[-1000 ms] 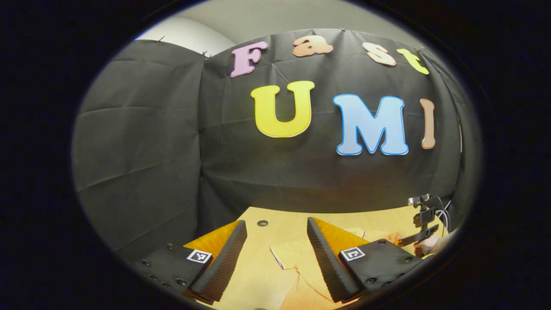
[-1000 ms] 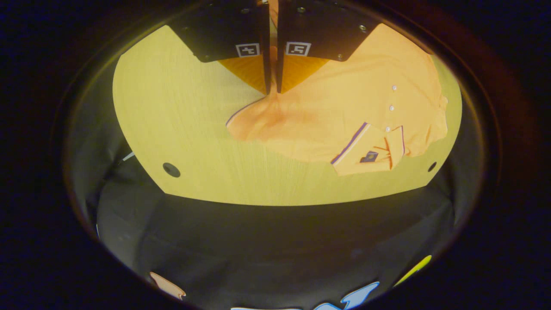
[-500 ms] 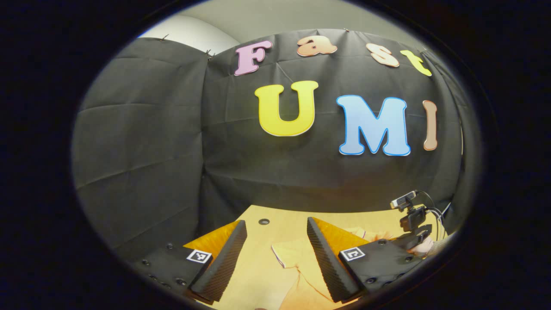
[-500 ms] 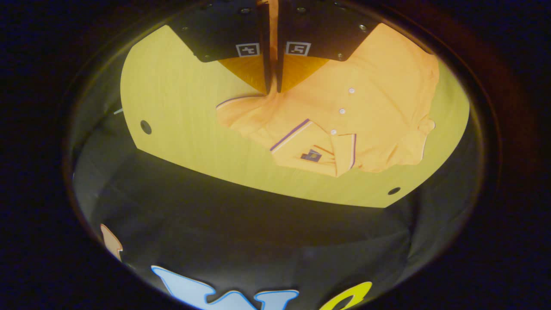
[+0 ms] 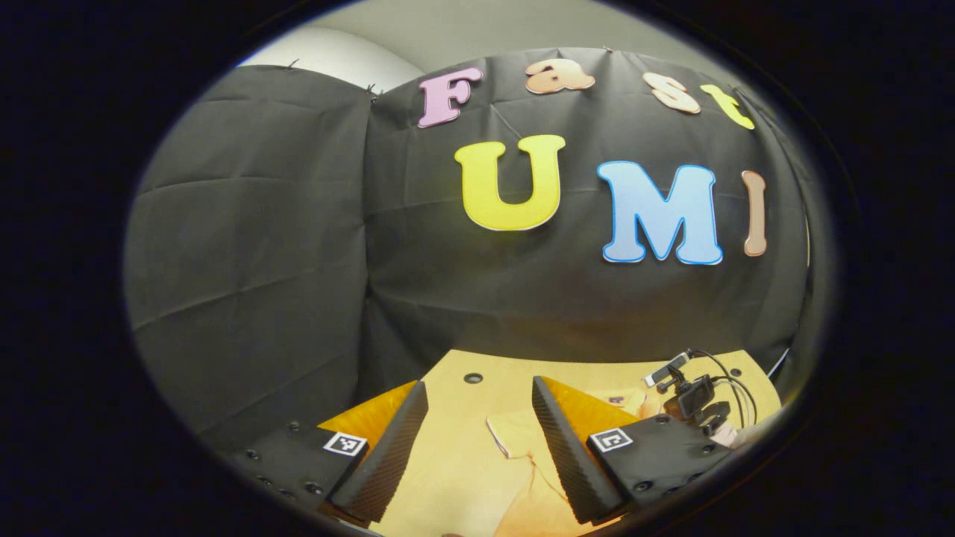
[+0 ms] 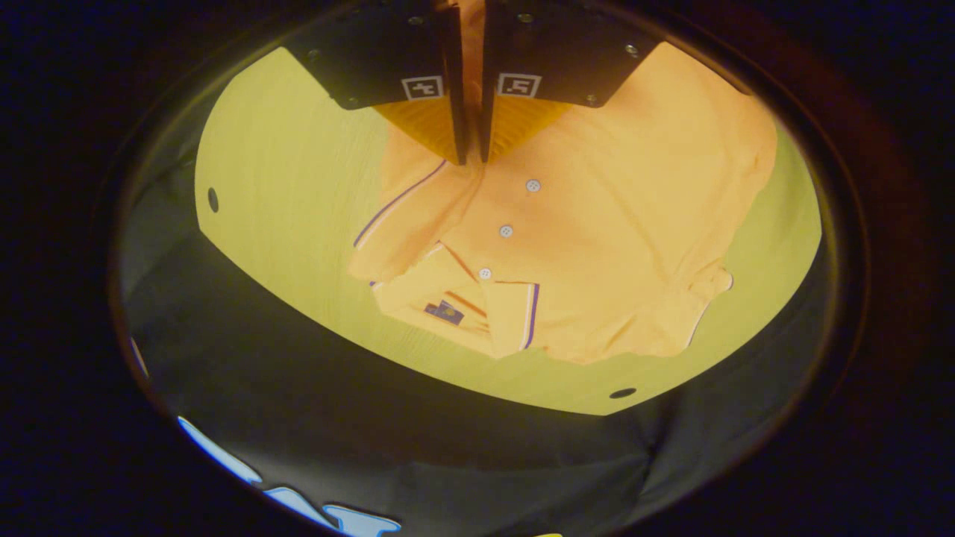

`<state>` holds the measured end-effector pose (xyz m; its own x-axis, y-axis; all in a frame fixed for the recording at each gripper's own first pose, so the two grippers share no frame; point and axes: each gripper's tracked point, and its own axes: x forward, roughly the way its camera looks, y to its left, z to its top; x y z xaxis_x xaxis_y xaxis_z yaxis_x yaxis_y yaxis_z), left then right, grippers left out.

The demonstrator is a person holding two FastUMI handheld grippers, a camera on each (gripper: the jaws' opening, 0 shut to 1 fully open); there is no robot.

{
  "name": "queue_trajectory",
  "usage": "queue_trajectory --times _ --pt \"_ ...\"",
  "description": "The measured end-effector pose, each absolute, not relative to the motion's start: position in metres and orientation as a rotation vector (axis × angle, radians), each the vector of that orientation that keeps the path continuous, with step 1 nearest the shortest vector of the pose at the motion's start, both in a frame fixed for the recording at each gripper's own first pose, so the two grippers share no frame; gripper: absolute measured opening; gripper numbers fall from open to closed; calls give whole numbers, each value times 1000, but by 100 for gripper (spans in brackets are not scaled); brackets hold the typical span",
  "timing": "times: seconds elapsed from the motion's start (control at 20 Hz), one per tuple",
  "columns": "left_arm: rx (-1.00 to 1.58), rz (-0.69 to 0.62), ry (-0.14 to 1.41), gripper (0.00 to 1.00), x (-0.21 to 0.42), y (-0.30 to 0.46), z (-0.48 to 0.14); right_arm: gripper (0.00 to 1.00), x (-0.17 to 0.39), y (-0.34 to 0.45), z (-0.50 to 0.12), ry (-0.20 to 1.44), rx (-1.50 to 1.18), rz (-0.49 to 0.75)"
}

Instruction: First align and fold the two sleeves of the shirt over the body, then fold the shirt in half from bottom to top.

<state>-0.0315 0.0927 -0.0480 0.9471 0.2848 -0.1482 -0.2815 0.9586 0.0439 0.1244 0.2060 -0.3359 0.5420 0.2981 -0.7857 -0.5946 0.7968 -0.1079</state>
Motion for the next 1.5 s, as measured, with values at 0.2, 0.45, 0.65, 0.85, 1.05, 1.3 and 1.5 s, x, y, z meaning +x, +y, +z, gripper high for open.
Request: queue_trajectory --times 0.2,0.45,0.65,0.85,1.05,1.3,1.5 --pt "9 273 161 93 -27 94 -54 40 120 206 -336 883 -346 555" --pt "20 233 175 93 -14 95 -65 40 123 187 -308 831 -298 504" --pt "20 181 177 94 2 92 -74 40 121 164 -280 785 -240 444" --pt "34 120 200 94 29 92 -103 40 107 144 -253 738 -204 397" --pt "53 58 258 94 67 89 -148 42 82 127 -234 710 -162 352" --pt "38 -1 369 94 110 84 -221 40 42 101 -218 699 -138 290" --pt "27 -13 460 94 140 85 -279 40 12 80 -209 708 -103 223"
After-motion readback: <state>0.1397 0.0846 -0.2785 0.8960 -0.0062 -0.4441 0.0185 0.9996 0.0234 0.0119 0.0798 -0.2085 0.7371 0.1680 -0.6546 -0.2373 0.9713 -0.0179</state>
